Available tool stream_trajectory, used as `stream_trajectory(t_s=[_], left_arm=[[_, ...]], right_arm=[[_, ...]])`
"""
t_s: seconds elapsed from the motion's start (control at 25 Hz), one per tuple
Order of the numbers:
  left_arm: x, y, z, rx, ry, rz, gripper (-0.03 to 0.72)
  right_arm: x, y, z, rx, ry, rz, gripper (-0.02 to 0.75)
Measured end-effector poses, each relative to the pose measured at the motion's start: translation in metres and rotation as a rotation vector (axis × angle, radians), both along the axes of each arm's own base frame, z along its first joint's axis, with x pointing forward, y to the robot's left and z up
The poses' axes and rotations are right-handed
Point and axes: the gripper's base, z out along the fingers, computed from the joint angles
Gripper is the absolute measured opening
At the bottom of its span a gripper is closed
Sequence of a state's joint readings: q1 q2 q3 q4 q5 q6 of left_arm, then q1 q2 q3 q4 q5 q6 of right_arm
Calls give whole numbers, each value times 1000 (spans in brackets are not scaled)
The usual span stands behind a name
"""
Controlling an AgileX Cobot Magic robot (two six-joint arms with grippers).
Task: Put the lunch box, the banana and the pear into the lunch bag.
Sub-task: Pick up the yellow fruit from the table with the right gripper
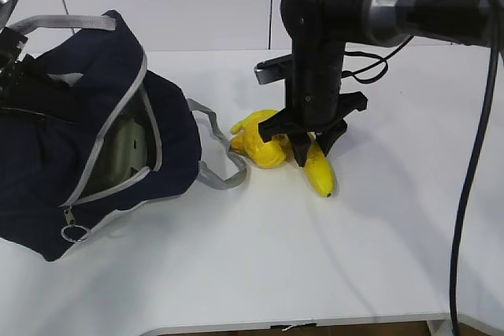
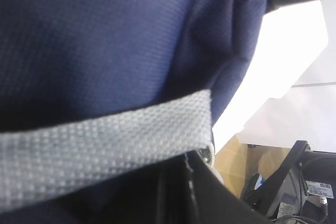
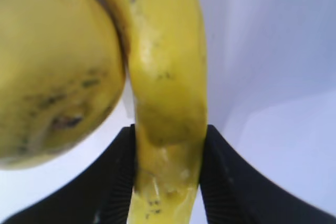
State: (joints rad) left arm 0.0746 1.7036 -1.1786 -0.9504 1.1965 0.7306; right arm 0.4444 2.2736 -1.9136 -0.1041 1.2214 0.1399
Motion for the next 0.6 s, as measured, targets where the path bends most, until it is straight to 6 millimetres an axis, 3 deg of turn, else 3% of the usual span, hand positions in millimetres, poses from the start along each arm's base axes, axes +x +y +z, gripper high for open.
stream_trajectory(t_s=[0.28, 0.6], left_arm=[[0, 0, 0, 0, 1, 1, -16], [0, 0, 0, 1, 5, 3, -16]], right_arm=[[12, -1, 26, -24, -113, 16, 305], [2, -6, 74, 13, -200, 16, 305]])
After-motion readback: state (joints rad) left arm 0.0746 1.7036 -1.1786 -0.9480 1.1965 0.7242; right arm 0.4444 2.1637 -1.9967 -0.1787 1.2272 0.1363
